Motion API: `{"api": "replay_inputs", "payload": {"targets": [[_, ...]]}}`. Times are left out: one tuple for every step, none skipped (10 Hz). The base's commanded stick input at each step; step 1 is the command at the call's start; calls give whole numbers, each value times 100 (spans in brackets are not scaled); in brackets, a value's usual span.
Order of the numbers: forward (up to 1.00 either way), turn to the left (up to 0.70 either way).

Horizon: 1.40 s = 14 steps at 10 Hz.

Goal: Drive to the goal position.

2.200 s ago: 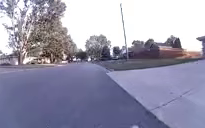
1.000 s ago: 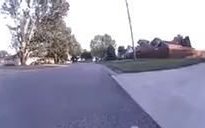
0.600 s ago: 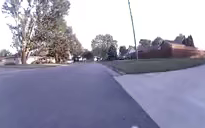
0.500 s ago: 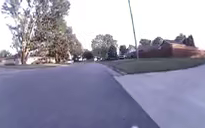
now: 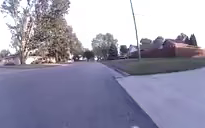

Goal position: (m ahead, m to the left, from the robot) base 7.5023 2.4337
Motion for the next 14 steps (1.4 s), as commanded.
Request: {"api": "replay_inputs", "payload": {"targets": [[100,2],[100,3],[100,4],[100,4],[100,4],[100,3],[100,3],[100,3],[100,2],[100,2],[100,1],[100,1],[100,0],[100,1]]}}
